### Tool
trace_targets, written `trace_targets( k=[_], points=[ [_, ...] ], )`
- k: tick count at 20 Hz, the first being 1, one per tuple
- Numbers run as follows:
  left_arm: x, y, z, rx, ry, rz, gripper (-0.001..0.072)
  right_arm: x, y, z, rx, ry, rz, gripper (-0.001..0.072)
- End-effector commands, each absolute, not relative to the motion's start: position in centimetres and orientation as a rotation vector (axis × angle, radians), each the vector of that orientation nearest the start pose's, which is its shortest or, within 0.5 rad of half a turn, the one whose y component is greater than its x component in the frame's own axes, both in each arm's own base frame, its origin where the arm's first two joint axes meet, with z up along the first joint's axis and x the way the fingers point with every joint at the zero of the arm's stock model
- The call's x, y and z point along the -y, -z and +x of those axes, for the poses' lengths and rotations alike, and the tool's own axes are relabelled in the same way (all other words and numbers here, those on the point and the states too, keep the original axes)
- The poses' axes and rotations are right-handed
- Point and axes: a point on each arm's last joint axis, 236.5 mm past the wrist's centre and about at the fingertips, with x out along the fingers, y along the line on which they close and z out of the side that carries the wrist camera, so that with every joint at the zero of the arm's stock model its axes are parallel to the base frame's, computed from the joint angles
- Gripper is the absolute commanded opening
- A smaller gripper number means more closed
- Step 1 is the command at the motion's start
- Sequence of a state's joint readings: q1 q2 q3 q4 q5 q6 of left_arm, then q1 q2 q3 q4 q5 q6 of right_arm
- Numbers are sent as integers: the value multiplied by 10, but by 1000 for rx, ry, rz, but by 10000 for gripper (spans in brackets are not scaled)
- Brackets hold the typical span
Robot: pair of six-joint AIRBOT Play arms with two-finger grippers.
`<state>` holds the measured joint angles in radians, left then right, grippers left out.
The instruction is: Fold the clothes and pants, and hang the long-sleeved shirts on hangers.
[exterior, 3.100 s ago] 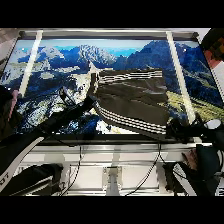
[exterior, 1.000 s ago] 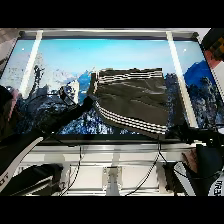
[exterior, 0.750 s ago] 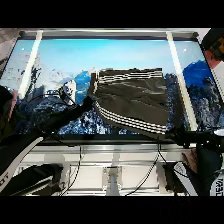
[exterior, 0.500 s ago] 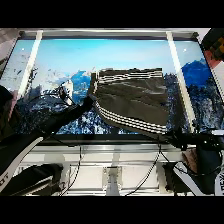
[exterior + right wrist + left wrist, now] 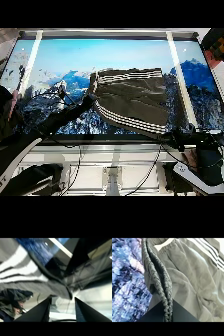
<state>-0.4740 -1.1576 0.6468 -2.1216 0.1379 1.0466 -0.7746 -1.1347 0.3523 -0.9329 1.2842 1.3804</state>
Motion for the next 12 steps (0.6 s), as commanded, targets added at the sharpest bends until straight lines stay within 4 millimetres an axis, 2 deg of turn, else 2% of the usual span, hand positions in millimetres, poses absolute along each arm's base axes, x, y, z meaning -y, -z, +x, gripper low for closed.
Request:
trace_targets(
  k=[1,5,7,8,9,10,12],
  points=[
    [214,6,381,-823,148,-881,31,-14,114,190,-1477,151,1331,341],
    [214,6,381,-823,148,-881,31,-19,116,191,-1492,142,1378,340],
    [214,6,382,-823,148,-881,31,-22,114,193,-1491,123,1397,316],
    [214,6,382,-823,148,-881,31,-24,111,196,-1478,102,1400,231],
    [214,6,382,-822,147,-881,31,-27,107,198,-1466,64,1400,93],
    [213,6,382,-820,151,-869,31,-33,100,202,-1453,11,1415,9],
    [210,8,382,-808,173,-776,30,-43,75,217,-1372,-162,1413,7]
  ],
)
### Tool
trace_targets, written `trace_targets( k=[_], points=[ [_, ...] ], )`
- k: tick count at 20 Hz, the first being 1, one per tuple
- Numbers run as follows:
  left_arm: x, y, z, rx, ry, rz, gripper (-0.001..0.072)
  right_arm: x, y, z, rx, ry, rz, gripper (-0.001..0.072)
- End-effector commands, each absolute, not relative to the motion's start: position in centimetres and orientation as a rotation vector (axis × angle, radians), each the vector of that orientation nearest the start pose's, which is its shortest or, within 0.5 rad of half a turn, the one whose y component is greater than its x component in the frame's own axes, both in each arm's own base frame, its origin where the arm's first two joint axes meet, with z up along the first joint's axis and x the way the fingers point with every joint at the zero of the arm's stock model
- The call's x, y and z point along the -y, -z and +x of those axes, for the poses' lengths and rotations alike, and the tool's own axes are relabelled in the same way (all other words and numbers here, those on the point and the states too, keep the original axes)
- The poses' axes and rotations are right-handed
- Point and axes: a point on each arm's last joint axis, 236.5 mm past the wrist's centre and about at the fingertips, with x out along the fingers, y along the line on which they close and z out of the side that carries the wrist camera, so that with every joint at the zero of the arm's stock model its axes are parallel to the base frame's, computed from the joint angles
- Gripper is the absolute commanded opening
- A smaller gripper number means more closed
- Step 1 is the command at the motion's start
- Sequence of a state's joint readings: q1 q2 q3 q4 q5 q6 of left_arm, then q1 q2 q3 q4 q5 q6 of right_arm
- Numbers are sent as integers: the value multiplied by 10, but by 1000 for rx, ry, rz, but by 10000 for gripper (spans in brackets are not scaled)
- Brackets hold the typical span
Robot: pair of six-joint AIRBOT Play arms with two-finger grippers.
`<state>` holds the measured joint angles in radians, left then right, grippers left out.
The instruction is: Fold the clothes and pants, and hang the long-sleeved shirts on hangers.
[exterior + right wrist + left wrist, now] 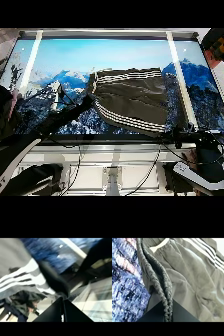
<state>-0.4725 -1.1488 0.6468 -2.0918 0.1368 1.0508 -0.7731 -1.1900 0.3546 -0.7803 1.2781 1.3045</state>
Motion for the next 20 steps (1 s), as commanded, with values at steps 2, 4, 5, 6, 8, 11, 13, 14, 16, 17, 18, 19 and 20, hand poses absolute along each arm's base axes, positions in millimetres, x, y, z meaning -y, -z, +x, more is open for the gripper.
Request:
trace_targets(
  k=[2,4,5,6,8,11,13,14,16,17,18,19,20],
  points=[
    [204,13,380,-826,172,-723,28,-39,47,243,-1244,-232,1430,7],
    [198,11,375,-839,180,-664,27,-28,22,264,-1133,-250,1390,6],
    [194,7,372,-840,187,-632,26,-23,12,268,-1104,-253,1351,6],
    [190,2,367,-843,193,-602,27,-20,2,272,-1081,-258,1320,6],
    [186,-5,354,-872,201,-559,26,-16,-19,277,-1041,-273,1267,6],
    [185,-11,329,-939,213,-537,27,-13,-49,284,-991,-282,1200,6],
    [184,-18,313,-972,223,-523,26,-17,-63,286,-984,-295,1174,6],
    [182,-20,304,-998,215,-533,26,-22,-68,285,-1001,-319,1168,6],
    [176,-22,282,-1056,187,-527,26,-30,-75,286,-1010,-349,1138,7],
    [172,-23,274,-1067,169,-514,26,-30,-80,291,-1001,-347,1125,6],
    [168,-25,267,-1073,148,-505,26,-29,-86,296,-988,-344,1111,6],
    [167,-27,262,-1080,134,-508,26,-26,-95,302,-966,-340,1089,6],
    [169,-28,255,-1093,137,-508,26,-23,-104,307,-947,-340,1069,6]
  ],
)
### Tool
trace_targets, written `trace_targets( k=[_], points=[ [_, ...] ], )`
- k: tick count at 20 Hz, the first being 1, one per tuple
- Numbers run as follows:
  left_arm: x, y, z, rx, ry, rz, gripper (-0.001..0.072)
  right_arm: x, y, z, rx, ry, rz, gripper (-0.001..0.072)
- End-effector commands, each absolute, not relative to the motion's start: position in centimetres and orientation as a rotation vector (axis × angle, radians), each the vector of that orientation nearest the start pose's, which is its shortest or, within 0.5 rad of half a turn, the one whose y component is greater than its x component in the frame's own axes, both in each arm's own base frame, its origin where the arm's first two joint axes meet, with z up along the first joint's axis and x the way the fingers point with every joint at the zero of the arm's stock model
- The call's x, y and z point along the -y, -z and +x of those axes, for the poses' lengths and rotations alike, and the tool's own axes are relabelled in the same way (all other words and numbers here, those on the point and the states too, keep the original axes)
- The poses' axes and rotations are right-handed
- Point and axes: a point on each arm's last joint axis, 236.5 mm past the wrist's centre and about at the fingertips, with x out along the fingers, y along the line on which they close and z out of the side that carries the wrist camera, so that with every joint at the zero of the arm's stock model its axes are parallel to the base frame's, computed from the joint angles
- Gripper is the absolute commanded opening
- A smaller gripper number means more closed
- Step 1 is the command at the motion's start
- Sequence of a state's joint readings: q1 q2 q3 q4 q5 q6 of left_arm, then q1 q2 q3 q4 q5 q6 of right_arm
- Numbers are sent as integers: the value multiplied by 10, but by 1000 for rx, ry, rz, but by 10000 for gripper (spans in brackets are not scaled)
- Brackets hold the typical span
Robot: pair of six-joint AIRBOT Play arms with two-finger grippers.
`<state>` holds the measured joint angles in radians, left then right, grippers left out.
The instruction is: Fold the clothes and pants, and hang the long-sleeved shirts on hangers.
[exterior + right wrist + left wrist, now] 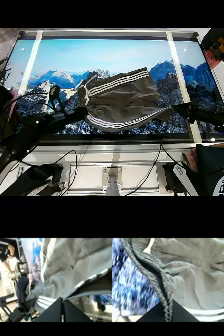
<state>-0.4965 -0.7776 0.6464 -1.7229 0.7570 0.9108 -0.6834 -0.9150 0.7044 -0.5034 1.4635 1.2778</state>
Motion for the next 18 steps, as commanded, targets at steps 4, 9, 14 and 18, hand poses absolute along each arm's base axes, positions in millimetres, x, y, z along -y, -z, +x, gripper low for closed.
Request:
trace_targets(
  k=[4,9,14,18],
  points=[
    [186,-29,238,-1150,153,-580,27,-12,-140,325,-888,-298,964,6],
    [203,-41,227,-1174,182,-698,27,-17,-156,358,-911,-296,862,6],
    [190,-54,254,-1039,128,-733,28,-32,-145,429,-931,-324,839,6],
    [198,-50,299,-936,134,-795,29,-55,-125,483,-954,-338,824,5]
  ],
)
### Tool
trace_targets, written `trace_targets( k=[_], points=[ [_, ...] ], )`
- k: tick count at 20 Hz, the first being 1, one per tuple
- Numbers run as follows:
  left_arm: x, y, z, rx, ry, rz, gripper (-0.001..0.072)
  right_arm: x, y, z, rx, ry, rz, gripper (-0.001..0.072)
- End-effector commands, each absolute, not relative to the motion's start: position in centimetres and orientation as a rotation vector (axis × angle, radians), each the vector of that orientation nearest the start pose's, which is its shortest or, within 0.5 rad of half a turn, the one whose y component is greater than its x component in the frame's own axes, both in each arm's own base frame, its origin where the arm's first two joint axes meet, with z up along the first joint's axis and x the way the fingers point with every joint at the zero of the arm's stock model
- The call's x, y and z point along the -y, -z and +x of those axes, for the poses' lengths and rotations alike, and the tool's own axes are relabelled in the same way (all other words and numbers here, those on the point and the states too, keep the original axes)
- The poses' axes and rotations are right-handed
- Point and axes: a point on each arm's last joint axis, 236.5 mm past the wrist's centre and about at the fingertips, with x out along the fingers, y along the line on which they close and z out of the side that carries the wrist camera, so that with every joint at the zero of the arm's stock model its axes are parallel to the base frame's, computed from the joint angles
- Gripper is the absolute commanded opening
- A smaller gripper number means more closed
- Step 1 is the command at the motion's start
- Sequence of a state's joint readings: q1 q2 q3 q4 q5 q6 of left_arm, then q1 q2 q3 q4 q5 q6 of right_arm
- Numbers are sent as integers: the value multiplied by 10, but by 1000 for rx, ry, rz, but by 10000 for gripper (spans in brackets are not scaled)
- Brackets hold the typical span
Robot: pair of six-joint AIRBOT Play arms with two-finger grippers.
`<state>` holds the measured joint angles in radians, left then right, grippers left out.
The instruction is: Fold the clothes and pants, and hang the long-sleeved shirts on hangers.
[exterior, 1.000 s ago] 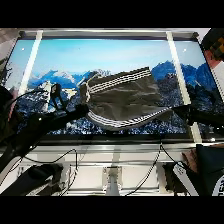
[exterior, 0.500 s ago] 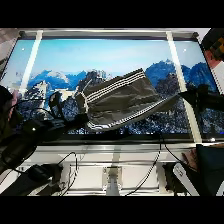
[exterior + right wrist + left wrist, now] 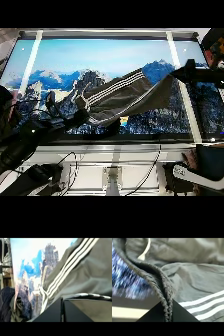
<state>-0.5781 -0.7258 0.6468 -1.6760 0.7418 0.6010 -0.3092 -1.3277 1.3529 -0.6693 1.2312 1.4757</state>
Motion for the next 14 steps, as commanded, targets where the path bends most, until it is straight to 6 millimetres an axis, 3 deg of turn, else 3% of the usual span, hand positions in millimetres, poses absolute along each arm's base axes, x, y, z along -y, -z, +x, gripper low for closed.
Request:
trace_targets(
  k=[1,3,7,10,14],
  points=[
    [196,-45,311,-918,114,-818,29,-57,-120,496,-948,-316,809,5],
    [181,-38,337,-880,26,-940,29,-50,-114,519,-924,-257,793,5],
    [154,-57,371,-732,3,-1034,28,-40,-119,538,-890,-220,798,4],
    [138,-54,379,-713,-50,-1081,29,-46,-119,540,-892,-230,790,4],
    [139,-37,390,-721,-76,-1104,29,-51,-110,543,-905,-226,782,4]
  ],
)
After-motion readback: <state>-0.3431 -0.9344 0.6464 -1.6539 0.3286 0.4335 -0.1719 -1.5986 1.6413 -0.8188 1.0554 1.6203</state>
